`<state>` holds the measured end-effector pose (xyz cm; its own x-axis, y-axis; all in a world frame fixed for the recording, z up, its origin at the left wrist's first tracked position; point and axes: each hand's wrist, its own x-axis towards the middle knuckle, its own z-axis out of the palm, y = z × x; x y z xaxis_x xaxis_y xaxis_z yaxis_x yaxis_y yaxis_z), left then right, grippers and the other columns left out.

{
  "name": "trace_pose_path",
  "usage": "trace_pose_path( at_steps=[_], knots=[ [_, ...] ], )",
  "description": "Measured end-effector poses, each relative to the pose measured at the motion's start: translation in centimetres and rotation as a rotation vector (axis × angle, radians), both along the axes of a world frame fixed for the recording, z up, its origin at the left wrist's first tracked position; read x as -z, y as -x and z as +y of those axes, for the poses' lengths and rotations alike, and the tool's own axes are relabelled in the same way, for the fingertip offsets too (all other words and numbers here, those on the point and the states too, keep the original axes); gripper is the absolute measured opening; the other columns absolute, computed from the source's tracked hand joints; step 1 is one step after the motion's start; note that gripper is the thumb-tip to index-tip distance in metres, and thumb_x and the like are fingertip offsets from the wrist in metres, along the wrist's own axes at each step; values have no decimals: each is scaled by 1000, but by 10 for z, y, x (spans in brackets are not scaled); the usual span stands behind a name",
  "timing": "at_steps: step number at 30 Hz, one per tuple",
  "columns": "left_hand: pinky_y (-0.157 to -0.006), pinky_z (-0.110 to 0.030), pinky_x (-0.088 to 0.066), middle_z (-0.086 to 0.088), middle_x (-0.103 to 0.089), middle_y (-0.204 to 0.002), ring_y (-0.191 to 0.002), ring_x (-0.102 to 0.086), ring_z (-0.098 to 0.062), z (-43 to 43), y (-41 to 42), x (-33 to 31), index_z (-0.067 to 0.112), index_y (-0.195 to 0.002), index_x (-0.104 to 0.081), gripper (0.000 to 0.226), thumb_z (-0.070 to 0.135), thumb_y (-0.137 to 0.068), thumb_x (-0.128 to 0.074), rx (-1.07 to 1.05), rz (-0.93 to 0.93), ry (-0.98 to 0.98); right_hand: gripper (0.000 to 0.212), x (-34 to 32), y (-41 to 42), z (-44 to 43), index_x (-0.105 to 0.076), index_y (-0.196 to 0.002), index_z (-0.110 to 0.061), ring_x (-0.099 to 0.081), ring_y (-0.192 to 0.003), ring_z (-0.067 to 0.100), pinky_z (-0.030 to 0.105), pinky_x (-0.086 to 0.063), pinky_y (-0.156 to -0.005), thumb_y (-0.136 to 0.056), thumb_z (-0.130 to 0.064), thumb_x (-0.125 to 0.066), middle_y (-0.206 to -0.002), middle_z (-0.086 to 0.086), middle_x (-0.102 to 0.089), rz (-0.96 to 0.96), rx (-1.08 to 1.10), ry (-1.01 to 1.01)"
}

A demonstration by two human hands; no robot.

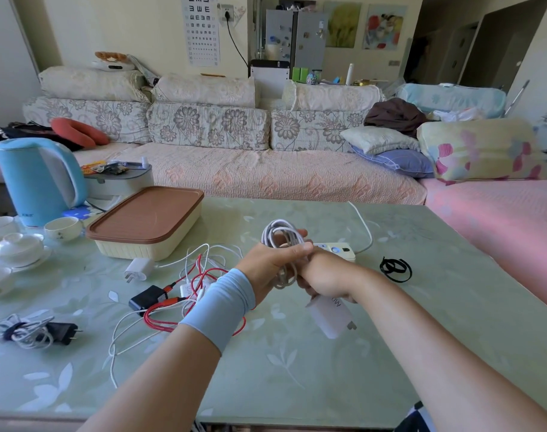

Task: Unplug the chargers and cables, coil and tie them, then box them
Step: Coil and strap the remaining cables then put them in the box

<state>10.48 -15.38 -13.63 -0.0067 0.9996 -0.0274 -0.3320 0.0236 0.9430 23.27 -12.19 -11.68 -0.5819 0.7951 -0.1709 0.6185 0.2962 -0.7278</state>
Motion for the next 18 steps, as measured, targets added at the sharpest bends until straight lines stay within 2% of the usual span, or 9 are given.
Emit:
trace_pose_path(
  at_steps=[2, 5, 9, 11, 13, 14, 15, 18],
  knots=[
    [-61, -35, -50, -24, -63, -121, -90, -60, -29, 0, -4, -1, 6, -112, -66, 49, 18, -66, -80, -2, 4, 17, 25, -3, -1, -2, -54, -90, -21, -41, -58, 13, 28, -37, -57, -99, -13, -32, -68, -1, -46, -6, -5, -40],
    [-54, -33, -49, -25, -65, -116, -83, -61, -31, 1, -5, -2, 0, -106, -70, 47, 20, -65, -80, -31, 39, 16, 27, -3, 1, -5, -44, -79, -30, -44, -58, 13, 26, -38, -57, -97, -12, -34, -68, -1, -49, 24, 8, -71],
    [-41, -25, -39, -24, -70, -93, -52, -55, -29, 6, -3, -9, 1, -91, -74, 28, 18, -69, -72, -192, -14, -1, 18, -1, 6, -1, -62, -75, -17, -48, -56, 14, 35, -45, -65, -88, -14, -51, -63, 0, -61, 228, 46, 45],
    [-46, -29, -42, -23, -69, -88, -59, -62, -32, 6, 1, -15, 2, -90, -73, 19, 15, -77, -68, -199, -93, 21, 13, -5, 4, 2, -70, -84, -10, -56, -62, 14, 33, -49, -70, -88, -15, -58, -70, 4, -68, 357, 45, 148],
    [-65, -41, -57, -16, -72, -94, -85, -71, -33, 2, 4, -20, 2, -89, -67, 9, 8, -84, -63, -201, -202, 15, 14, -5, 0, 5, -71, -93, -8, -64, -76, 18, 34, -48, -78, -92, -17, -60, -80, 6, -72, 400, 1, 236],
    [-75, -46, -58, -13, -72, -96, -92, -71, -33, 1, 4, -21, 1, -90, -64, 6, 5, -86, -61, -203, -244, 1, 14, -4, -1, 6, -70, -95, -10, -66, -84, 19, 36, -47, -82, -95, -19, -59, -84, 6, -73, 390, -12, 260],
    [-77, -48, -58, -12, -72, -95, -93, -71, -32, 0, 4, -21, 1, -93, -60, 6, 3, -87, -60, -210, -263, -13, 14, -2, -2, 6, -68, -98, -11, -66, -88, 20, 38, -47, -84, -97, -21, -57, -87, 5, -72, 380, -21, 273],
    [-68, -41, -59, -10, -69, -86, -80, -71, -28, 1, 4, -21, 2, -95, -58, 8, 2, -87, -60, -249, -275, -45, 12, 0, 3, 2, -62, -106, -12, -65, -86, 20, 40, -48, -81, -98, -20, -59, -91, 7, -67, 470, -2, 363]
  ],
)
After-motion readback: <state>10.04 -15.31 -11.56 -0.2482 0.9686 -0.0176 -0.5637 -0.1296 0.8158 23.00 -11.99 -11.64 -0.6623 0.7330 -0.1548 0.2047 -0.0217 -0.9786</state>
